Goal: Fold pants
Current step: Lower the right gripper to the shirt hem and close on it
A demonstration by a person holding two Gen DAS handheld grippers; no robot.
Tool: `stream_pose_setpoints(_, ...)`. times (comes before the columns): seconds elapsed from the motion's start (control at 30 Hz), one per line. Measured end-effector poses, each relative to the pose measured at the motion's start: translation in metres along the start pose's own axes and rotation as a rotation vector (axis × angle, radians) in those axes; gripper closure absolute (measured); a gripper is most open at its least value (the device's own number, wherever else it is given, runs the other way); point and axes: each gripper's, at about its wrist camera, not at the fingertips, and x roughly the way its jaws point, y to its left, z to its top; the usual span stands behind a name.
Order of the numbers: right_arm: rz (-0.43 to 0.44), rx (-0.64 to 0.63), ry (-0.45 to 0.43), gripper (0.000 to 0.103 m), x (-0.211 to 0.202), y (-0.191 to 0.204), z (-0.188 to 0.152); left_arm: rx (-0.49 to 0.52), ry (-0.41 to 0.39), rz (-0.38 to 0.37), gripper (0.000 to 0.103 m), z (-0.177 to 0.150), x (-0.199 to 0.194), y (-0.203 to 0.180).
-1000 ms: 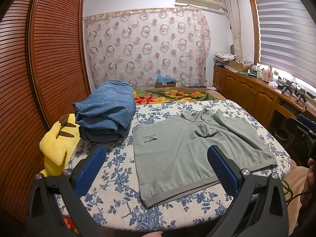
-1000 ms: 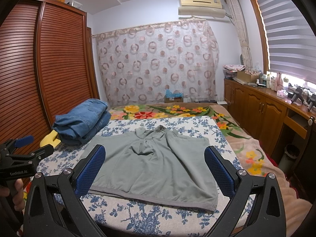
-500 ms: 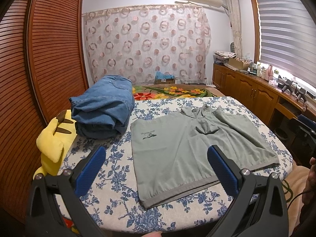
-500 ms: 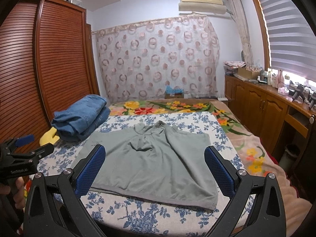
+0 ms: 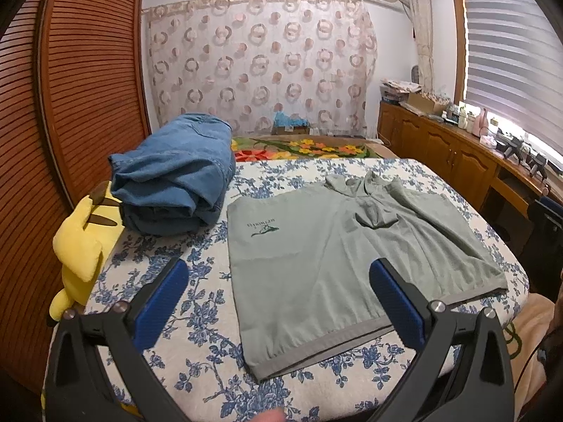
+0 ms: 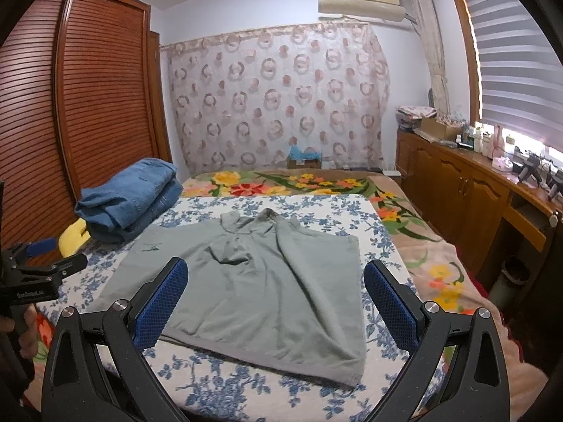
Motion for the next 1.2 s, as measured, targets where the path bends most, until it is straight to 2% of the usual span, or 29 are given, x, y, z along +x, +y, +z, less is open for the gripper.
stream_pose_setpoints(0.27,0.046,-0.008,0.077,0.009,0.028,-0.031,0.01,0.02,0.077,-0.041,0.0,-0.002,0.031,0.001)
stream_pose_setpoints(0.5,0.087,-0.015,0.155,0.018,0.063,-0.059,0.016,0.016,0.151,-0.041,0.0,-0.012,0.056,0.003)
stream_pose_setpoints(0.7,0.069,-0.007,0.271,0.036,0.115,-0.086,0.01,-0.015,0.207,-0.064,0.0,-0.021,0.076,0.011)
stream_pose_setpoints(0.87,0.046,0.032,0.364,0.062,0.159,-0.113,0.004,-0.011,0.232,-0.069,0.0,-0.026,0.085,0.015)
stream_pose_setpoints(1.03,0.051,0.087,0.403,0.071,0.193,-0.134,0.003,-0.01,0.251,-0.078,0.0,-0.031,0.09,0.02)
stream_pose_setpoints(1.2,0.031,0.066,0.446,0.072,0.222,-0.134,0.005,-0.041,0.301,-0.075,0.0,-0.039,0.101,0.028)
